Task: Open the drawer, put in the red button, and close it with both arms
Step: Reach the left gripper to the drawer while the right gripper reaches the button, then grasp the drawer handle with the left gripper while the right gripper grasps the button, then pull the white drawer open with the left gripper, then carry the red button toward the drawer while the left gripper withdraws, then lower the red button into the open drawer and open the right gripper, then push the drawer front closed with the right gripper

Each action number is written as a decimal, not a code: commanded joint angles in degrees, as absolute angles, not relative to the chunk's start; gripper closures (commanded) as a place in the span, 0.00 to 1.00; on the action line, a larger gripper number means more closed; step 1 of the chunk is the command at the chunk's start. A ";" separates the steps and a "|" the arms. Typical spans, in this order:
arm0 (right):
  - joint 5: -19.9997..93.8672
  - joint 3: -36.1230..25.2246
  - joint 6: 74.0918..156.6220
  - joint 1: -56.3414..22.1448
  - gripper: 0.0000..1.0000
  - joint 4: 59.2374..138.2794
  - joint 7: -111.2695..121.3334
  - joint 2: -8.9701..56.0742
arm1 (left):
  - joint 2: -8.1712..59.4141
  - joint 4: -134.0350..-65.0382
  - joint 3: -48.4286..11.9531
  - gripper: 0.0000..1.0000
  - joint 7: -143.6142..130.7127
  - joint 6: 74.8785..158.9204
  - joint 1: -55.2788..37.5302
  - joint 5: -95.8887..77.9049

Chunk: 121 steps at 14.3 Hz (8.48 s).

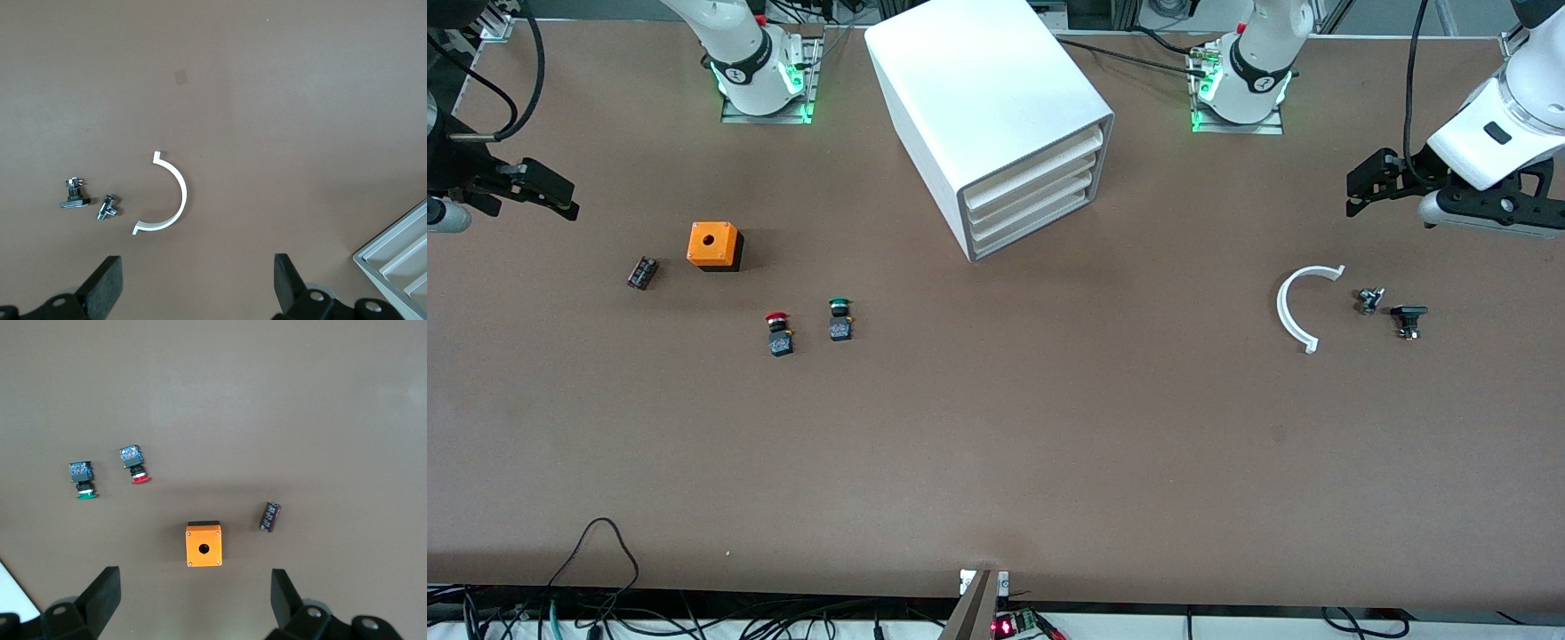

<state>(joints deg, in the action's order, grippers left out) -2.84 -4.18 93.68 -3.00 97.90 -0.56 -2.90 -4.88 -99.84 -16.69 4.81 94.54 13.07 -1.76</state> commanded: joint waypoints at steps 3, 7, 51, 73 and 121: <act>-2.46 -3.52 94.04 -3.78 0.00 97.82 0.09 -3.26 | -3.35 -98.62 -16.35 0.00 5.97 93.25 13.09 -2.98; 0.09 -3.60 93.61 -3.78 0.00 95.98 0.35 0.25 | -0.44 -98.96 -16.96 0.00 6.33 93.60 12.40 -2.81; 2.90 1.67 144.05 -10.46 0.17 115.58 13.53 31.02 | 20.04 -122.08 -18.72 0.00 28.39 116.46 4.48 -59.24; 3.69 20.99 122.08 -11.86 0.68 85.27 23.79 26.18 | -0.17 -97.65 -12.22 0.00 5.75 98.97 13.28 -1.17; -4.75 3.17 108.12 -24.10 0.00 73.37 -14.89 27.43 | 19.43 -118.18 -19.68 0.00 -44.30 139.19 -9.83 1.67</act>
